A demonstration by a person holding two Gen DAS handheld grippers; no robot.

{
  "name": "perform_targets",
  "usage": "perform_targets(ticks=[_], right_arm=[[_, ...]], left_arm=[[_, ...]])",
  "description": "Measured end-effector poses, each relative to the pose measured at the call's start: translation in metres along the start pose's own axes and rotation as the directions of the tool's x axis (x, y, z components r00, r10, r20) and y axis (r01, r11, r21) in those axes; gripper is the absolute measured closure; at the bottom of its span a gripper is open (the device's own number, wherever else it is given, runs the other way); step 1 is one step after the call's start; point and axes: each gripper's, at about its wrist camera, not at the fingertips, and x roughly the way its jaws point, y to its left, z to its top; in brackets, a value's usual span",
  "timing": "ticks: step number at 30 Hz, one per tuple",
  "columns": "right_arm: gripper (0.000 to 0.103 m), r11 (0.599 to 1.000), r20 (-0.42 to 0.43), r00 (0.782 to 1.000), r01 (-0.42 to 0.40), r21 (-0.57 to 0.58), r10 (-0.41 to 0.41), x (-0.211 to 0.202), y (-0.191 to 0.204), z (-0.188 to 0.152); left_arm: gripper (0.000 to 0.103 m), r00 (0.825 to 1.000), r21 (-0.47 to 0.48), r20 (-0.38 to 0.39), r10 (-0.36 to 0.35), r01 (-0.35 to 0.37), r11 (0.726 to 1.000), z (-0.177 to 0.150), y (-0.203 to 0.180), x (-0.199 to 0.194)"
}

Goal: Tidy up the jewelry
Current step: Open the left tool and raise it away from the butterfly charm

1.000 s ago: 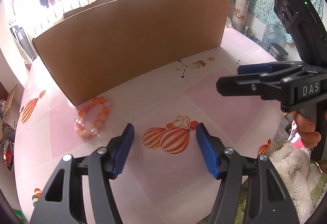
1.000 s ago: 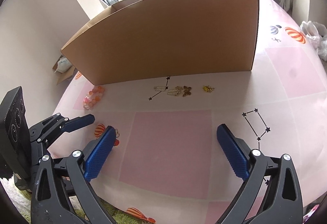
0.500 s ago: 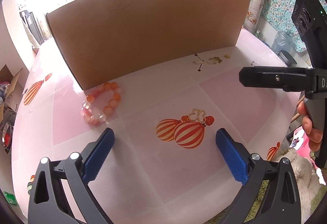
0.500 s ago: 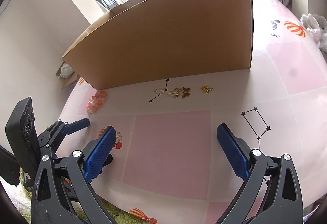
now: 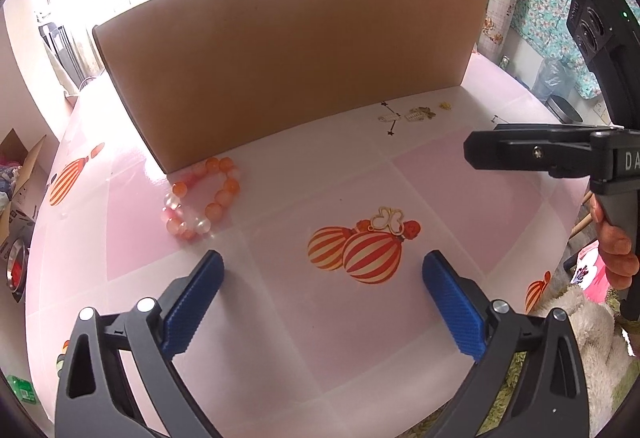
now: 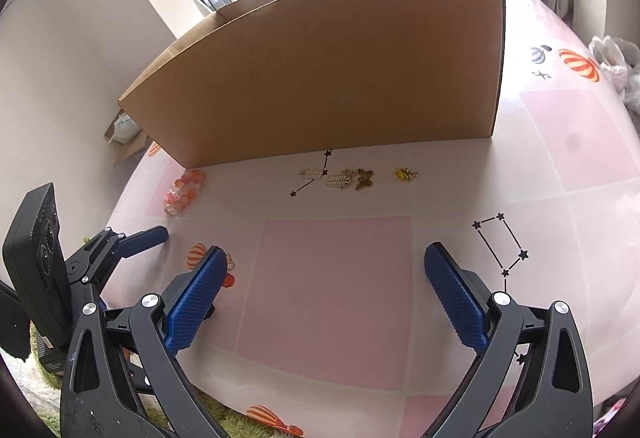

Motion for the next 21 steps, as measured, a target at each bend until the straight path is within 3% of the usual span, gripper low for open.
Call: perform_targets(ticks=[3, 5, 10, 13, 18, 21], right_arm=[[0.010, 1.000, 0.010, 1.000, 0.023, -0.015, -0.023, -0.003, 0.002, 0.000], [0.019, 0.999, 0.031, 0.999, 0.020, -0.037, -0.018, -0.008, 0.005, 0.000], [0.029, 0.990, 0.056, 0.998, -0.031, -0.137, 0.039, -0.018, 0.019, 0.001], [0.037, 0.975, 0.034, 0.997, -0.067, -0.213, 0.076, -0.015, 0.032, 0.000], [0.052, 0.951, -0.010, 0.998, -0.067, -0.302, 0.068, -0.003, 0.051, -0.006], [0.059, 0.920, -0.020, 0.998, -0.060, -0.386, 0.057, 0.003, 0.062, -0.011]], left_arm=[[0.005, 1.000, 0.003, -0.002, -0.002, 0.002, 1.000, 0.000, 0.000, -0.001], [0.005, 1.000, 0.006, 0.000, -0.004, 0.004, 1.000, 0.000, -0.001, -0.001], [0.005, 1.000, 0.017, -0.016, -0.013, 0.013, 1.000, 0.003, -0.003, 0.000], [0.005, 1.000, 0.022, -0.011, -0.020, 0.020, 1.000, 0.002, -0.001, -0.001], [0.006, 1.000, -0.010, 0.005, -0.015, 0.015, 1.000, -0.005, 0.009, -0.004], [0.012, 1.000, -0.005, 0.018, -0.013, 0.014, 1.000, -0.008, 0.011, -0.007]])
